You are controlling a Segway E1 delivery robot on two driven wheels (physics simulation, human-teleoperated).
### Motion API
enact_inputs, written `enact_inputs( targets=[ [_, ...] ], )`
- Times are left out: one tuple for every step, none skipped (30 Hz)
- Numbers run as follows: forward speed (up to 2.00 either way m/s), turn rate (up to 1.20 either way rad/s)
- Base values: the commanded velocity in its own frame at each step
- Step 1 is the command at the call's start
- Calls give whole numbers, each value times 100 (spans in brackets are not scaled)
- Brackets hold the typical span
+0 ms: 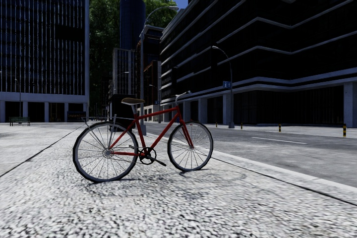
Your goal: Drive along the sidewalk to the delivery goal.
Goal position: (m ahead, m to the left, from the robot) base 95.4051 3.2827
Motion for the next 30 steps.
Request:
enact_inputs(
  targets=[
    [0,0],
    [0,0],
    [0,0],
    [0,0],
    [0,0],
    [0,0],
    [0,0],
    [0,0],
    [0,0],
    [0,0],
    [0,0],
    [0,0],
    [0,0],
    [0,0],
    [0,0],
    [0,0],
    [0,0],
    [0,0],
    [0,0],
    [0,0],
    [0,0],
    [0,0],
    [0,0],
    [0,0],
    [0,0],
    [0,0],
    [0,0],
    [0,0],
    [0,0],
    [0,0]
  ],
)
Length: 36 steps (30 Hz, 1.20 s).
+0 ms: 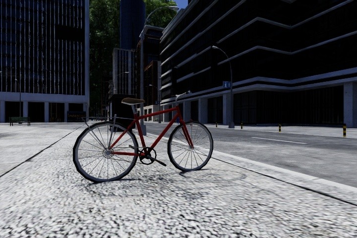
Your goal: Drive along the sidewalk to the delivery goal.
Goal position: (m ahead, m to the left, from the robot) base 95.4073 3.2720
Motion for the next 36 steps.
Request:
enact_inputs(
  targets=[
    [0,1],
    [0,10],
    [0,14],
    [0,14],
    [0,22],
    [0,27],
    [0,27],
    [0,27],
    [0,28],
    [0,28],
    [0,28],
    [0,29],
    [12,34],
    [12,34],
    [24,35],
    [28,36],
    [29,37],
    [29,37],
    [30,37],
    [30,37],
    [30,37],
    [37,41],
    [47,45],
    [59,47],
    [59,47],
    [65,47],
    [67,47],
    [67,47],
    [68,47],
    [68,47],
    [66,47],
    [66,47],
    [66,47],
    [66,47],
    [66,47],
    [66,47]
  ],
)
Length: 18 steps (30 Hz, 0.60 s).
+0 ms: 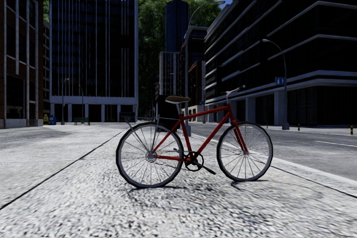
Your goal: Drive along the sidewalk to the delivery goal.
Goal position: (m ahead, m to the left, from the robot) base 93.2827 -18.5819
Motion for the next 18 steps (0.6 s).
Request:
enact_inputs(
  targets=[
    [66,47],
    [66,48],
    [67,49],
    [67,49],
    [67,52],
    [67,55],
    [67,55],
    [67,56],
    [67,56],
    [67,57],
    [67,57],
    [67,57],
    [67,57],
    [67,57],
    [67,57],
    [67,57],
    [67,57],
    [71,58]
  ],
)
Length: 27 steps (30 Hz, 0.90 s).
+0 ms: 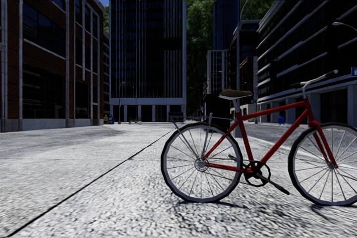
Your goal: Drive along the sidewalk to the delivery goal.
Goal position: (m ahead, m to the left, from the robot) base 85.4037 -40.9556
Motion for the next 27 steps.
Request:
enact_inputs(
  targets=[
    [72,59],
    [72,61],
    [72,61],
    [72,61],
    [72,62],
    [72,62],
    [74,62],
    [75,62],
    [75,62],
    [75,62],
    [76,62],
    [76,62],
    [76,62],
    [78,62],
    [81,62],
    [82,62],
    [82,62],
    [82,62],
    [82,62],
    [82,62],
    [82,62],
    [82,62],
    [82,62],
    [82,62],
    [82,62],
    [82,62],
    [82,62]
  ],
)
